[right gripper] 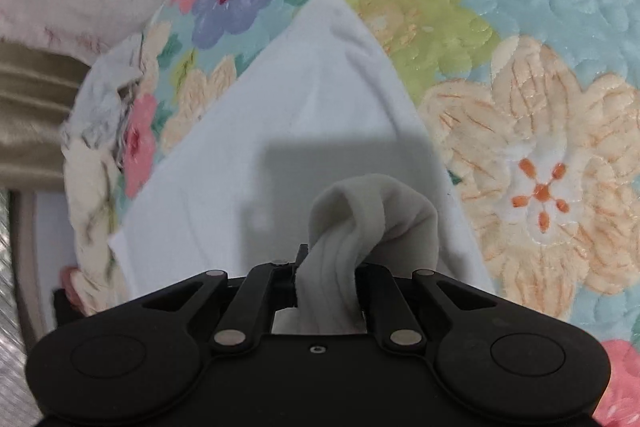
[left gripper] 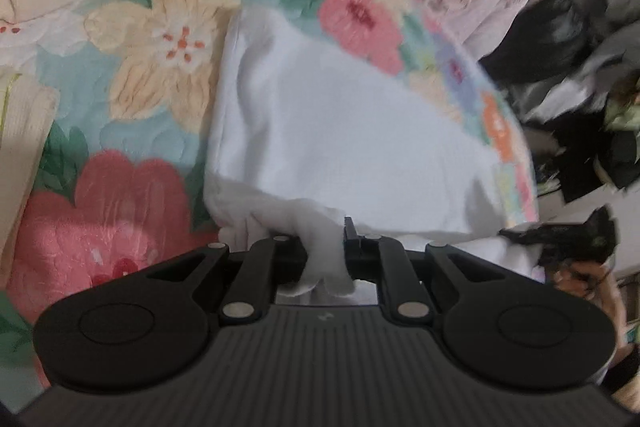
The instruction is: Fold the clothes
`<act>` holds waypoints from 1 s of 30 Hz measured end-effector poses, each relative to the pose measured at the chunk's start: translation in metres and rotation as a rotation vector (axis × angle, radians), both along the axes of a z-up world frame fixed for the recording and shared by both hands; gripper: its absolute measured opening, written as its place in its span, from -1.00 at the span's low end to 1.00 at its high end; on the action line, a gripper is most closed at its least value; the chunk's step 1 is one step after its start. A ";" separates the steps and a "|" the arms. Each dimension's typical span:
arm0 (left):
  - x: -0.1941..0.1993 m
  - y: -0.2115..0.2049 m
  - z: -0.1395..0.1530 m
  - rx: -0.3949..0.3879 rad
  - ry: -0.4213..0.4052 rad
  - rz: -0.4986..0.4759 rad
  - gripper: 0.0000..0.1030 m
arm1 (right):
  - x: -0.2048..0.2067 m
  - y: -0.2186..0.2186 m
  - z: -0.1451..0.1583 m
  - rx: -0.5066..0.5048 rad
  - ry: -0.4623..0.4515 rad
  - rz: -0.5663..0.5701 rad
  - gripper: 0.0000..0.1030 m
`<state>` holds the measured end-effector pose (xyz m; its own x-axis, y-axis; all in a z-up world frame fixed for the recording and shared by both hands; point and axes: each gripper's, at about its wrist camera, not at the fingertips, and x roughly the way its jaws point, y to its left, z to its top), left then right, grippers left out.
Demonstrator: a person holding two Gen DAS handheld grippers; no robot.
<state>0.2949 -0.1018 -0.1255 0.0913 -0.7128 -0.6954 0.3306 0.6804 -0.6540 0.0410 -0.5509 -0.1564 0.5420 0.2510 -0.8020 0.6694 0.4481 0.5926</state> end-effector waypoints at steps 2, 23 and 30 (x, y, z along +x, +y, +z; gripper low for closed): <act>0.006 0.004 -0.004 -0.027 0.033 0.021 -0.77 | 0.000 -0.002 0.005 0.007 -0.021 -0.009 -0.80; 0.004 0.031 0.014 -0.004 -0.264 0.098 0.03 | -0.003 -0.020 0.030 -0.215 -0.291 -0.061 -0.17; -0.033 0.005 0.046 0.008 -0.478 -0.255 0.11 | -0.028 0.034 0.050 -0.362 -0.434 0.253 -0.10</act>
<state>0.2619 -0.0968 -0.0799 0.2240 -0.7487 -0.6240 0.7453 0.5441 -0.3853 0.0132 -0.5165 -0.1061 0.7968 0.1676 -0.5805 0.2482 0.7852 0.5673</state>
